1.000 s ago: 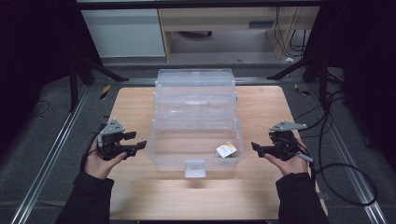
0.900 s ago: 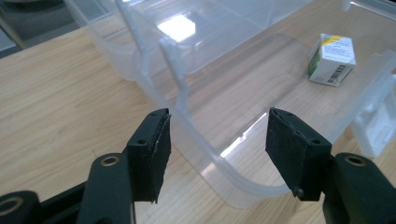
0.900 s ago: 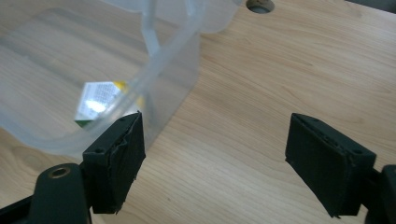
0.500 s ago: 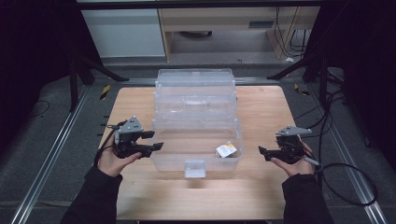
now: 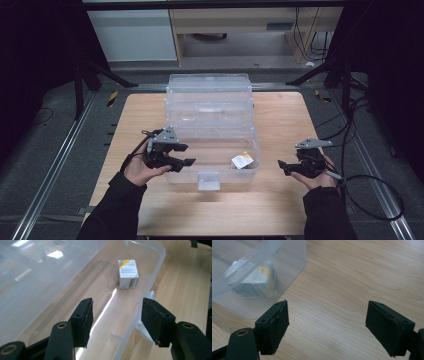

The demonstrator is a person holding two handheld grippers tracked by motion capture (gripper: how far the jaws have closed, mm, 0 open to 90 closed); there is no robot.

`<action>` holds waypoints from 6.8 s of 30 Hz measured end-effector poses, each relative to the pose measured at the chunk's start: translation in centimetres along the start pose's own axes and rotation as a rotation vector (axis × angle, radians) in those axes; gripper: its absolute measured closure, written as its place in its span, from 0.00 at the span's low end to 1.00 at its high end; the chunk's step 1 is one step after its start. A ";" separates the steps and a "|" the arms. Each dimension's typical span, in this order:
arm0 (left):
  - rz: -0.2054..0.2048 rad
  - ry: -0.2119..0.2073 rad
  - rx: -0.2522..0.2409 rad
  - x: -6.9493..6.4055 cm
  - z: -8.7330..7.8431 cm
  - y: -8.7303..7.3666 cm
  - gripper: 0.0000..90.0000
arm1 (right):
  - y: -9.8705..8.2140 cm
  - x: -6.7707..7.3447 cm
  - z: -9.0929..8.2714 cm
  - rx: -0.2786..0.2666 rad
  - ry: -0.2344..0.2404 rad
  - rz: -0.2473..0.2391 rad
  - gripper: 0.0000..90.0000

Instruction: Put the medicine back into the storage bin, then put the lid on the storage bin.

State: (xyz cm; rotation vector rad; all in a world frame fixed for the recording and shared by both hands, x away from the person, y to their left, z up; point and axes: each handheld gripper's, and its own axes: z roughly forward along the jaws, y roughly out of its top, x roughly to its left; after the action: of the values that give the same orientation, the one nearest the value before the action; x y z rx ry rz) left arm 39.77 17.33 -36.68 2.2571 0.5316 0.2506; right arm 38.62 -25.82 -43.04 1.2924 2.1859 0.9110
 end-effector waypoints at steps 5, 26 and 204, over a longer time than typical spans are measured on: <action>0.052 -0.045 0.056 -0.7 1.1 0.4 0.48 | -0.3 -0.3 0.1 0.006 -0.001 0.005 0.21; 0.189 -0.123 0.262 -2.5 4.6 0.9 0.56 | -0.7 -0.9 0.3 0.008 -0.011 -0.008 0.21; 0.239 -0.228 0.340 -1.6 7.5 0.4 0.79 | 24.3 10.3 5.2 0.140 0.541 -0.678 0.99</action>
State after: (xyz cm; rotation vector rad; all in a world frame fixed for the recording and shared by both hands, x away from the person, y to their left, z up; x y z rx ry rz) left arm 41.02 11.47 -41.43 2.6400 0.1926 0.0184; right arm 51.67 -6.64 -29.36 0.2776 2.8569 0.8879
